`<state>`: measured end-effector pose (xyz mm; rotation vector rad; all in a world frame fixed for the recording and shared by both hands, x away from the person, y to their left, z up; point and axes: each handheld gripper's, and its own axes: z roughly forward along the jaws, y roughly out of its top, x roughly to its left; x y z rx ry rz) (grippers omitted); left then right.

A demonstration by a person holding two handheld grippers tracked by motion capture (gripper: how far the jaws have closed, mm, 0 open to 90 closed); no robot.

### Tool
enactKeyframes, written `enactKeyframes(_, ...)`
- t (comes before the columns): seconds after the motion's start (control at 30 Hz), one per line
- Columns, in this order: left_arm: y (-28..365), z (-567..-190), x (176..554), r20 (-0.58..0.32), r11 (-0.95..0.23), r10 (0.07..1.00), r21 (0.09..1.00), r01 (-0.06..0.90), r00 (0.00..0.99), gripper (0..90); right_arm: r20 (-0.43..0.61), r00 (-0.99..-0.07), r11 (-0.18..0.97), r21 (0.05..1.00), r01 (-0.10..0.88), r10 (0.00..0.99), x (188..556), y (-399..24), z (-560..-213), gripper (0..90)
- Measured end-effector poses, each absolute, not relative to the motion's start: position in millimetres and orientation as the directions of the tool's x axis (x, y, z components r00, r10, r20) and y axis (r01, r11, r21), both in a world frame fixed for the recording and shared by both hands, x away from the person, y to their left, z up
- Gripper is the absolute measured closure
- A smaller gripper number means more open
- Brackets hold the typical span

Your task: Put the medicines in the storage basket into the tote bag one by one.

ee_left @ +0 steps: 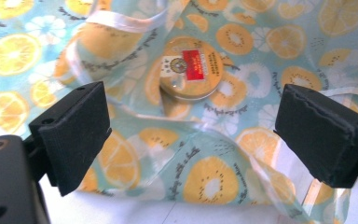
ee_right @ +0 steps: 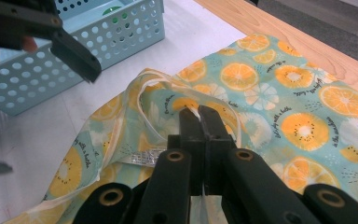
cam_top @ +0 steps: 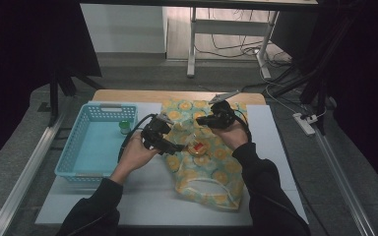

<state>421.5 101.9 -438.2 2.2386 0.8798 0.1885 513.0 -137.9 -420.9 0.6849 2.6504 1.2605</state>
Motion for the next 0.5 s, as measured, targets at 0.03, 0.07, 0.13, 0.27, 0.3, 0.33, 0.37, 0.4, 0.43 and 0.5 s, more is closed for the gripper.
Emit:
enactKeyframes(0.03, 104, -437, 421, -0.115, -0.511, 0.645, 0.67, 0.538, 0.755, 6.9, 0.076, -0.889, 0.549, 0.762, 0.344, 0.452, 513, -138, -421, 90.0)
enactKeyframes(0.07, 107, -436, 420, -0.117, -0.511, 0.643, 0.672, 0.537, 0.757, 6.5, 0.077, -0.889, 0.549, 0.762, 0.344, 0.451, 513, -138, -421, 90.0)
enactKeyframes(0.13, 112, -435, 419, -0.118, -0.508, 0.639, 0.676, 0.533, 0.76, 4.4, 0.076, -0.889, 0.55, 0.761, 0.344, 0.451, 513, -139, -421, 90.0)
enactKeyframes(0.27, 123, -432, 416, -0.095, -0.503, 0.657, 0.684, 0.528, 0.748, 1.7, 0.075, -0.888, 0.55, 0.761, 0.345, 0.453, 513, -140, -421, 90.0)
enactKeyframes(0.3, 126, -431, 416, -0.094, -0.5, 0.66, 0.686, 0.529, 0.745, 1.2, 0.075, -0.888, 0.551, 0.76, 0.345, 0.454, 513, -140, -421, 90.0)
enactKeyframes(0.33, 129, -430, 416, -0.095, -0.495, 0.665, 0.686, 0.533, 0.741, 1.1, 0.075, -0.888, 0.55, 0.76, 0.346, 0.454, 513, -140, -421, 90.0)
enactKeyframes(0.37, 133, -430, 415, -0.098, -0.491, 0.669, 0.686, 0.537, 0.737, 1.1, 0.076, -0.887, 0.549, 0.76, 0.347, 0.455, 513, -141, -422, 90.0)
enactKeyframes(0.4, 136, -429, 415, -0.106, -0.48, 0.674, 0.689, 0.543, 0.731, 1.1, 0.076, -0.887, 0.549, 0.76, 0.348, 0.456, 513, -141, -422, 90.0)
enactKeyframes(0.43, 140, -429, 416, -0.114, -0.473, 0.677, 0.689, 0.549, 0.727, 1.1, 0.076, -0.886, 0.549, 0.76, 0.348, 0.457, 513, -141, -422, 90.0)
enactKeyframes(0.5, 147, -429, 416, -0.12, -0.465, 0.683, 0.69, 0.555, 0.721, 1.2, 0.075, -0.886, 0.55, 0.759, 0.349, 0.458, 513, -142, -421, 90.0)
